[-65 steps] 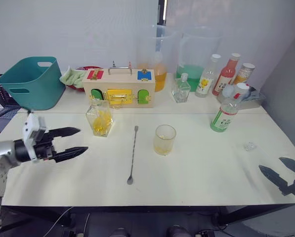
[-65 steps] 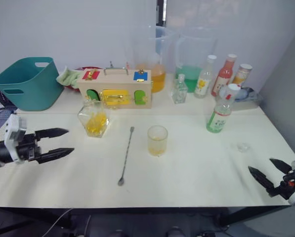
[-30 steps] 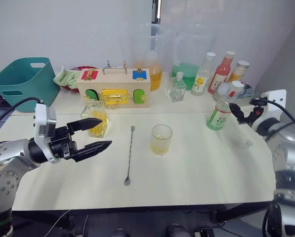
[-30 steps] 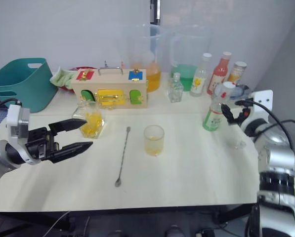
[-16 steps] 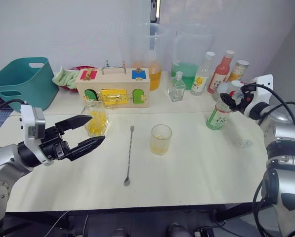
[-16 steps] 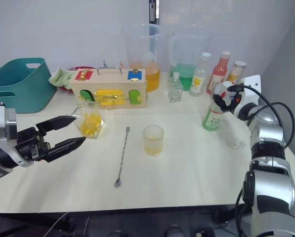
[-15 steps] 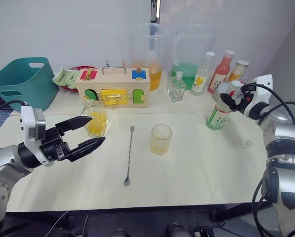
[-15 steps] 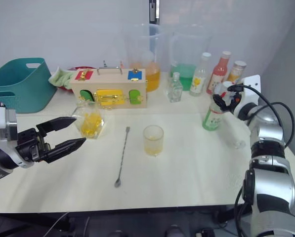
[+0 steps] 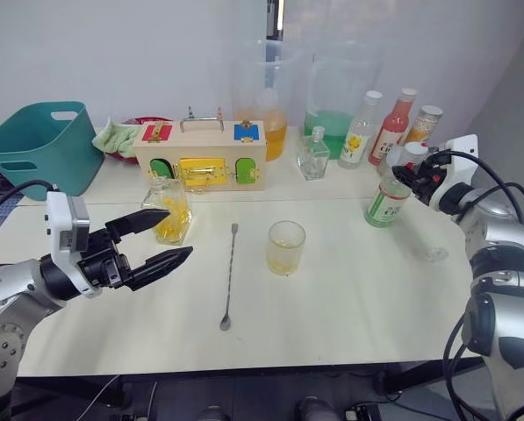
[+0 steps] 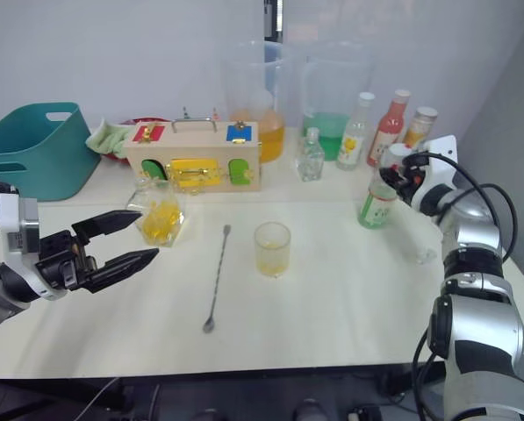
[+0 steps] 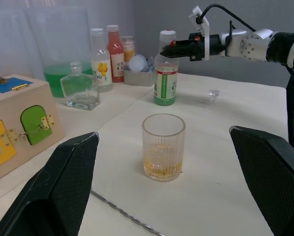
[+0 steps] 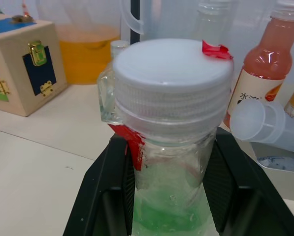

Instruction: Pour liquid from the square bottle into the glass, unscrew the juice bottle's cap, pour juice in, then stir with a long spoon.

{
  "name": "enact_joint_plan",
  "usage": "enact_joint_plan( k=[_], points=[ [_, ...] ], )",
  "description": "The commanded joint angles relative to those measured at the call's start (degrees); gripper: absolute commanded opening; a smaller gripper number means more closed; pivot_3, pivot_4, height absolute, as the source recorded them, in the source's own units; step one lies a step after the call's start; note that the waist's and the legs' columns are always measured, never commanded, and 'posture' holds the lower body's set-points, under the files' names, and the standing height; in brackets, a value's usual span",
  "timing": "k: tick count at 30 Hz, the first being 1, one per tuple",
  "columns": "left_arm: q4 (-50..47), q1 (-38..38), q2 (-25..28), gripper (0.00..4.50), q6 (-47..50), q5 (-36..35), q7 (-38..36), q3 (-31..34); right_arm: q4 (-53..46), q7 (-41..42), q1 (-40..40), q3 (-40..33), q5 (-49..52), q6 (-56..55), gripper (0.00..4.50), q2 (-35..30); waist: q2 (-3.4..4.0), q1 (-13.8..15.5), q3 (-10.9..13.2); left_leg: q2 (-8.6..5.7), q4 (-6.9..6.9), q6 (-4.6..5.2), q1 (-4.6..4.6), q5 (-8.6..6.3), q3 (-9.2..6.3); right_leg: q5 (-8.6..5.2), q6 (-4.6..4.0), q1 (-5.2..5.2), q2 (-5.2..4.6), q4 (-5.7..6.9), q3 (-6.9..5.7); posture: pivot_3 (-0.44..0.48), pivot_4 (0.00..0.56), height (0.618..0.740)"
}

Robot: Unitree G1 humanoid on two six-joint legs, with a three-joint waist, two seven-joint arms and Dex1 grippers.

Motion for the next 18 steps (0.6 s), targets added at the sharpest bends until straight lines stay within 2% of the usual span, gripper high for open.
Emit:
enact_joint_plan(
  k=[1, 3, 7, 9, 13, 18],
  points=[
    [1.3, -2.1, 1.2, 4.50, -0.8, 0.7, -1.8, -1.5, -13.0, 0.2, 2.1, -3.1, 4.5, 4.9, 1.35, -1.2, 0.08, 0.0, 0.0, 0.00, -0.02, 0.00, -0.02, 0.00, 0.01, 0.00, 0.00, -0.04, 0.00, 0.00, 0.00, 0.000, 0.150, 0.740],
    [3.1, -4.1, 1.9, 4.50, -1.5, 2.7, -3.7, -4.6, -25.8, -1.2, 7.5, -4.3, 7.8, 12.1, 1.35, -1.1, 0.09, 0.2, 0.1, 0.00, -0.02, 0.00, -0.08, 0.00, 0.00, 0.00, 0.00, -0.12, 0.00, 0.05, 0.00, 0.000, 0.150, 0.740],
    [4.8, -7.6, 2.0, 4.50, -2.1, 4.6, -6.1, -8.6, -45.3, -3.9, 16.4, -6.4, 13.9, 24.1, 1.35, -1.0, 0.11, 0.4, 0.0, -0.03, 0.00, 0.00, -0.37, 0.00, -0.01, 0.01, -0.01, -0.56, -0.03, 0.32, 0.01, 0.000, 0.150, 0.740],
    [6.2, -10.4, 1.6, 4.50, -1.9, 5.0, -7.5, -11.0, -58.4, -4.7, 23.6, -8.0, 18.6, 31.4, 1.35, -1.8, 0.11, 0.5, 0.0, -0.02, 0.05, 0.00, -0.72, 0.01, -0.11, 0.04, -0.05, -0.87, 0.00, 0.39, -0.05, 0.000, 0.150, 0.740],
    [10.2, -14.2, 1.2, 4.50, -2.4, 6.7, -11.1, -14.9, -74.3, -7.0, 32.5, -11.3, 26.3, 40.6, 1.35, -2.9, 0.11, 0.6, 0.0, -0.06, 0.06, 0.00, -0.84, 0.01, -0.14, 0.05, -0.05, -0.90, -0.04, 0.33, -0.10, 0.000, 0.150, 0.740],
    [15.2, -18.7, 0.0, 4.50, -3.5, 8.9, -15.4, -19.0, -88.8, -11.3, 38.8, -12.5, 37.0, 48.1, 1.35, -1.2, 0.10, 0.3, 0.0, -0.06, 0.06, 0.01, -0.81, 0.01, -0.15, 0.04, -0.05, -0.87, -0.01, 0.28, -0.10, 0.000, 0.150, 0.740]
  ],
)
